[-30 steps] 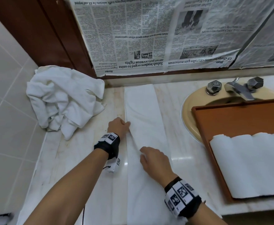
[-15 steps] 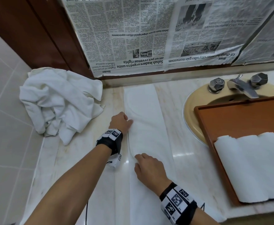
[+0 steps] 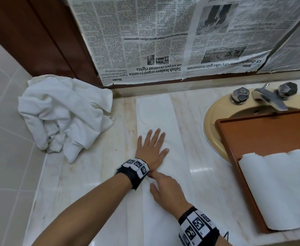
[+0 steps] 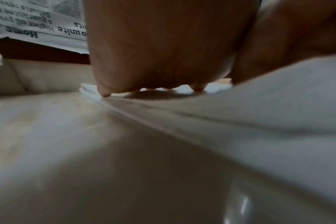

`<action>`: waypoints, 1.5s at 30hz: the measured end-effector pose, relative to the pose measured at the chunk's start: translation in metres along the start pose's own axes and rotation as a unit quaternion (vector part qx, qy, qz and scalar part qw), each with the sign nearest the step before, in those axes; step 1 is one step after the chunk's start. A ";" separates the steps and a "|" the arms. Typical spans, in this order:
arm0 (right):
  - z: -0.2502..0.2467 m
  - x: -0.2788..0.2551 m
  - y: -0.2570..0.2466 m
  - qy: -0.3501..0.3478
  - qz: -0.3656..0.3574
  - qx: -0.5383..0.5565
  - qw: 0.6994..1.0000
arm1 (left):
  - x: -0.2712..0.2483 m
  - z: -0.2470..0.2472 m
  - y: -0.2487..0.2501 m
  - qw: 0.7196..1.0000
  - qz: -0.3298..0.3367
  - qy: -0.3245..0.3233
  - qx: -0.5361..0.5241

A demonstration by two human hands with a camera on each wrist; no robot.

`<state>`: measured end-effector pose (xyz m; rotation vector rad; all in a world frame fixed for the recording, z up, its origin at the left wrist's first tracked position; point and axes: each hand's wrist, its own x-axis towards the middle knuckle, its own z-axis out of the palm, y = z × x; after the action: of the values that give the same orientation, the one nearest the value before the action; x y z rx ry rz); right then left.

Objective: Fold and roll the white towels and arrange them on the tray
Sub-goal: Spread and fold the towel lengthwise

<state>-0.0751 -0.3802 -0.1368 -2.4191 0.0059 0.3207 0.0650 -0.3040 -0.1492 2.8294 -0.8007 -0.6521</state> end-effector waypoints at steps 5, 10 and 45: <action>0.000 -0.002 0.003 0.010 0.014 0.011 1.000 | 0.007 -0.007 -0.023 0.998 -0.055 0.020 -0.023; -0.001 -0.002 0.005 0.013 0.031 0.042 0.999 | 0.007 -0.016 -0.043 0.986 -0.135 0.041 -0.085; 0.011 -0.120 -0.040 0.043 0.056 -0.106 0.992 | -0.128 0.024 -0.037 0.993 -0.087 0.058 -0.057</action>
<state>-0.1905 -0.3522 -0.0922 -2.6489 0.1534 0.2797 -0.0262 -0.2058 -0.1323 2.8228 -0.4849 -0.5301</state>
